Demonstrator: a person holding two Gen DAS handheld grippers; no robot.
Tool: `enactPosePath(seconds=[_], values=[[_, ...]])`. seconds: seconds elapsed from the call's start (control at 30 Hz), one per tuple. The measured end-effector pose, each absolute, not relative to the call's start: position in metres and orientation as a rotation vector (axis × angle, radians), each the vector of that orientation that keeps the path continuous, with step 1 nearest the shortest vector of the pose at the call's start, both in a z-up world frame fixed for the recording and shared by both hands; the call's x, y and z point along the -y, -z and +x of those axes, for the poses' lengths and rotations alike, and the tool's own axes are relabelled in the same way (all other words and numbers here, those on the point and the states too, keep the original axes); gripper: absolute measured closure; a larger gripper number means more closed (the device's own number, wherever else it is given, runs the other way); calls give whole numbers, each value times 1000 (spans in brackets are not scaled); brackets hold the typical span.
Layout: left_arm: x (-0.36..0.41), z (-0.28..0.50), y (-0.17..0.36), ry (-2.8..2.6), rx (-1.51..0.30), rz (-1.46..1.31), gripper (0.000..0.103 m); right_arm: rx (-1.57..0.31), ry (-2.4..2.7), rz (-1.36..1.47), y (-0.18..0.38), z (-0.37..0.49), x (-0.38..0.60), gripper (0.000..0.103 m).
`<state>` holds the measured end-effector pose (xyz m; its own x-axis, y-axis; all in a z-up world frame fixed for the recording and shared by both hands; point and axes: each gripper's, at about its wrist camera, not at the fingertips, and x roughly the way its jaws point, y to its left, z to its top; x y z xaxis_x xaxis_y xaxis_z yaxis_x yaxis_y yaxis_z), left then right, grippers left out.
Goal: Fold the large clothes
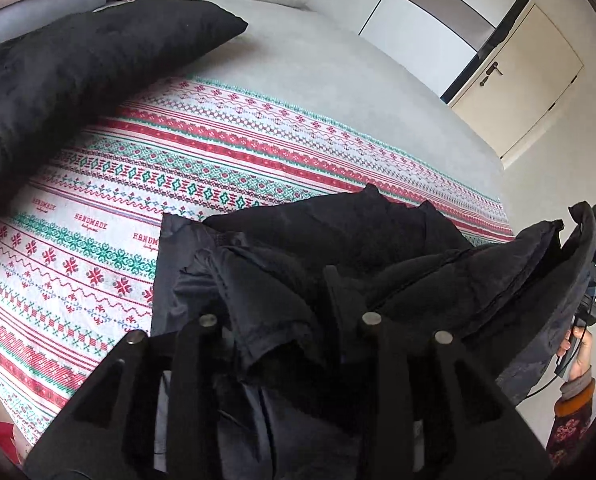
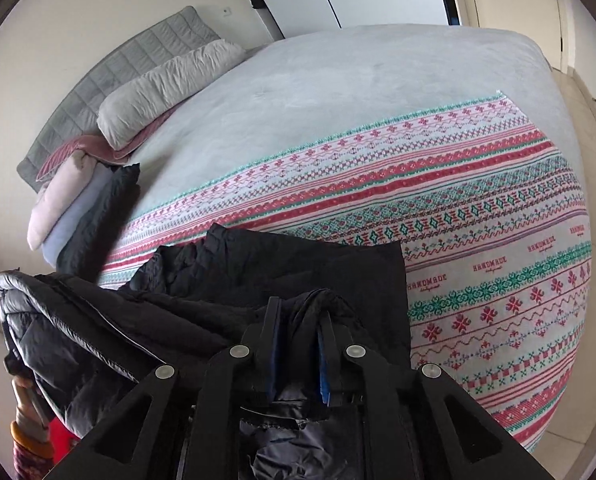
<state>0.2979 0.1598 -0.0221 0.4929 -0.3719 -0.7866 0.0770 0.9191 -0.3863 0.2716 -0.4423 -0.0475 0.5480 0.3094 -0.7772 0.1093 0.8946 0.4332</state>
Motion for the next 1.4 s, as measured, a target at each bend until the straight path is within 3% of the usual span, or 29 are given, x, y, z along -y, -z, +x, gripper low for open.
enactPosePath(seconds=[0.17, 0.23, 0.3, 0.37, 0.6, 0.97, 1.0, 1.03, 1.07, 1.1, 1.27, 1.4], values=[[-181, 314, 25, 342, -1106, -460, 53, -1030, -216, 751, 83, 286, 479, 79], [-196, 314, 18, 343, -1110, -521, 41, -1011, -235, 876, 87, 283, 498, 73], [-213, 311, 6, 315, -1081, -563, 32, -959, -171, 906, 80, 273, 518, 41], [-228, 303, -7, 281, -1018, -574, 25, -897, -132, 915, 70, 260, 537, 32], [-230, 284, -2, 266, -998, -456, 24, -883, -121, 788, 56, 230, 544, 32], [-170, 314, 39, 292, -1010, -113, 25, -995, -165, 262, 67, 286, 433, 32], [-168, 319, 40, 295, -1015, -121, 35, -988, -149, 239, 69, 291, 428, 38], [-168, 323, 39, 291, -1016, -144, 65, -974, -136, 223, 71, 294, 424, 47], [-171, 327, 37, 257, -1012, -172, 80, -967, -128, 217, 72, 298, 421, 81], [-176, 329, 32, 232, -996, -213, 90, -957, -113, 222, 71, 299, 421, 92], [-197, 328, -5, 234, -822, -365, 94, -801, -67, 217, 38, 294, 429, 95], [-182, 343, -8, 131, -772, -290, 94, -754, 7, 243, 27, 314, 434, 95]])
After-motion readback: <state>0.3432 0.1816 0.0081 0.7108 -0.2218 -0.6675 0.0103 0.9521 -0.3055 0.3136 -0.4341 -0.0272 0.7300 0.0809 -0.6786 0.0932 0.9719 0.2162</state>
